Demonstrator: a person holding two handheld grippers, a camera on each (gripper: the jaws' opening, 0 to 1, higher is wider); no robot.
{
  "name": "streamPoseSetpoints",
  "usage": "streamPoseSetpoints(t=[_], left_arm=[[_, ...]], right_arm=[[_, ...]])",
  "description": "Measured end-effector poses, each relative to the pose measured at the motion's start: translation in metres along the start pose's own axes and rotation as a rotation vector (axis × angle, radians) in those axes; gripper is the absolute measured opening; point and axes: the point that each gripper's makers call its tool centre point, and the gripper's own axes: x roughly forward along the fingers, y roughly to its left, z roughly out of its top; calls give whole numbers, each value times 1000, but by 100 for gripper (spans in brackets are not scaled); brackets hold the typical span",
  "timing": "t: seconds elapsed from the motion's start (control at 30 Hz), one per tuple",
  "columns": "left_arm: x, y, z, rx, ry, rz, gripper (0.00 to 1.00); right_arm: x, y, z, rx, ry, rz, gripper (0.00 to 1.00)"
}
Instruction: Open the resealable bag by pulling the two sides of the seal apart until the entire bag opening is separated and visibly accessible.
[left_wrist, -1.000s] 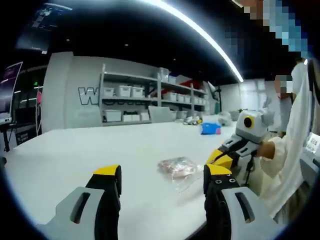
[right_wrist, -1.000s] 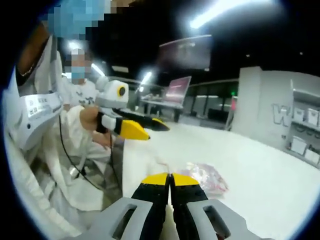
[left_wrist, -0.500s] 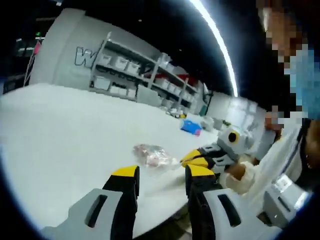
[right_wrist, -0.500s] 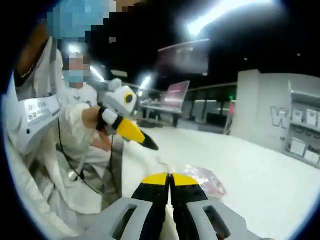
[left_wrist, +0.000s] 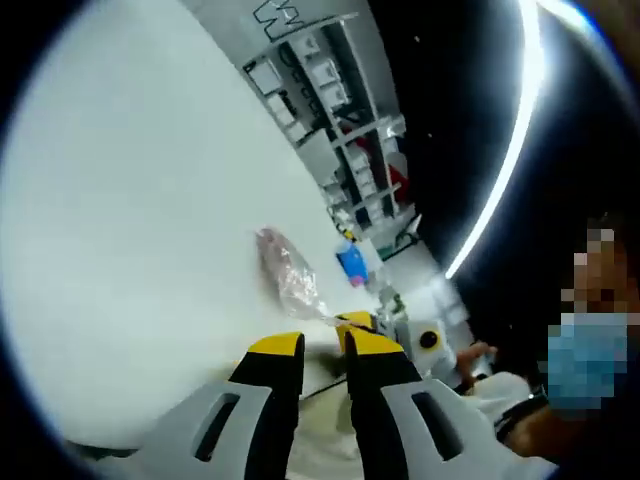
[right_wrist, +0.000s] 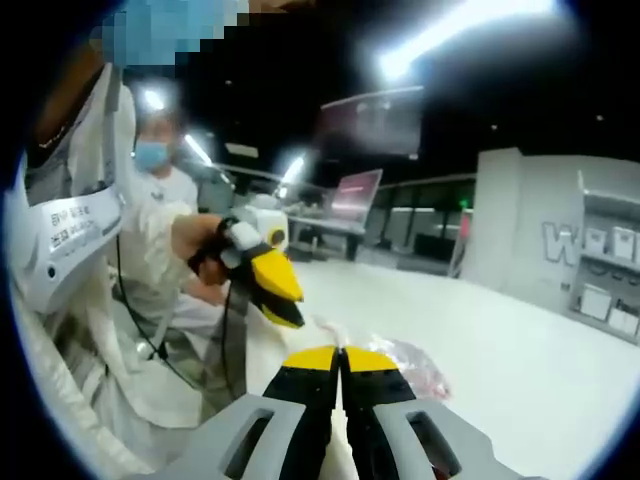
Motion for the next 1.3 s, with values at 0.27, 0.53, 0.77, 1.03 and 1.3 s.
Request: streamPoseSetpoints(t=[0.27,0.53,0.77,1.03,1.3], left_arm=[[8,2,-3,-69,7,-5,11],[11,0,2,-112,-25,-27,11],[10,-11,7,-161,-56,-59,11],[12,-14,9,-185,-70,-58,4],[16,-22,15,-207,-106,-83,2]], right_arm=[[0,2,3,-4,-19,8,0],[-1,2,4,-5,-32,7,0],[-3,2,4,-5,-39,6,0],[-3,6,1,-29,-29,17,0],[-3,8,-1,-34,-24,25,0]])
